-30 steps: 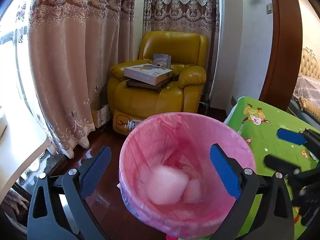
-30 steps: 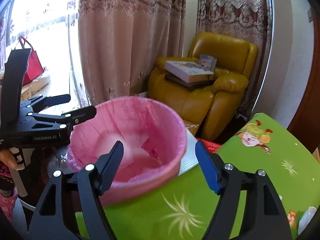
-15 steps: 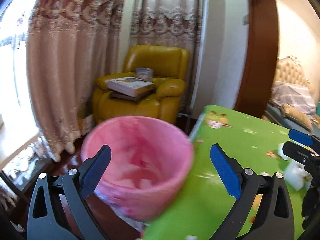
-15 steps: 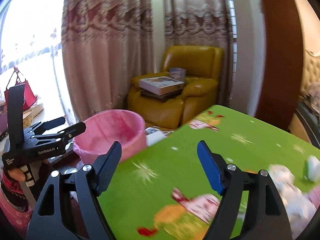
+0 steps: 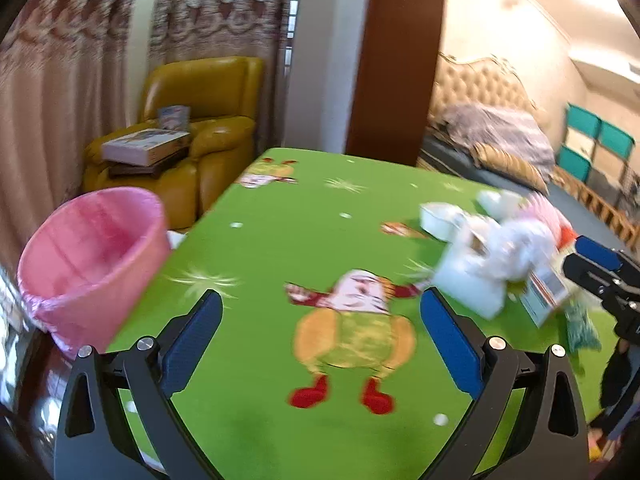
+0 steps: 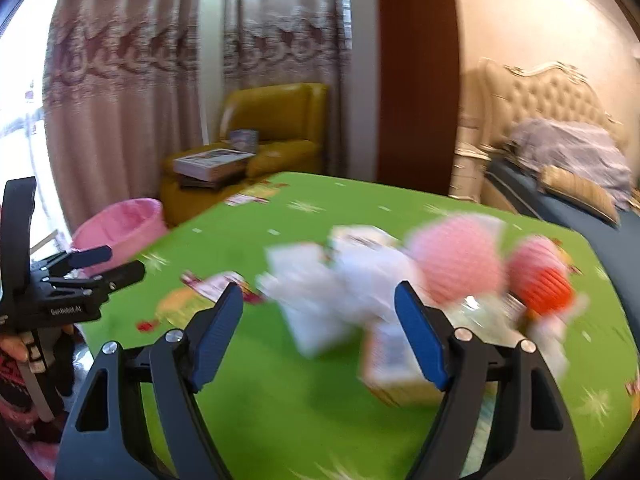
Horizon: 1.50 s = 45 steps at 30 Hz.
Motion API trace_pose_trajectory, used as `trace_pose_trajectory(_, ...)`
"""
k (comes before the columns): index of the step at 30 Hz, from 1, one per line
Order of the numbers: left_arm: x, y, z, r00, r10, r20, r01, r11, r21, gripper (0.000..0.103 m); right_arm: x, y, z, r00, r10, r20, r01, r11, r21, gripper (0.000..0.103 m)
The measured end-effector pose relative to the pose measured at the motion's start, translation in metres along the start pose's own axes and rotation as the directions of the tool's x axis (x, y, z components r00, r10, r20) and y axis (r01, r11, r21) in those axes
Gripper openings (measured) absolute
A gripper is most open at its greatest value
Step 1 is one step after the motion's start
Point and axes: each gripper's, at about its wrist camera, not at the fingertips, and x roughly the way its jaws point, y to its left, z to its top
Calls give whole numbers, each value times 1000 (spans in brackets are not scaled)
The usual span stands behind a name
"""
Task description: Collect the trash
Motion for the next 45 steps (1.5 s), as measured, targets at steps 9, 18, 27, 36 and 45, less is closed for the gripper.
trace_pose_trajectory(9,2,-54,-19,999,-39,-11,40,990,138,94,-26,-59,-53,982,-165,-97,172,983,66,75)
trace_pose_trajectory(18,10,-81,-25,995,-90,-38,96,970,221,94,-3,-63,-67,950,-222,-219,249,963,101,75)
trace_pose_trajectory(27,34,-123,-27,972,-193,-134,220,948,229,94,-10,-76,-77,962,-156,-223,191,970,149,30)
trace_pose_trajectory(36,47,-182,-28,945,-281,-167,319,902,290,94,-58,-112,-87,965,-234,-118,256,941,223,25)
trace_pose_trajectory(45,86,-225,-8,919,-325,-222,385,855,346,94,-80,-134,-98,972,-220,-80,234,929,288,25)
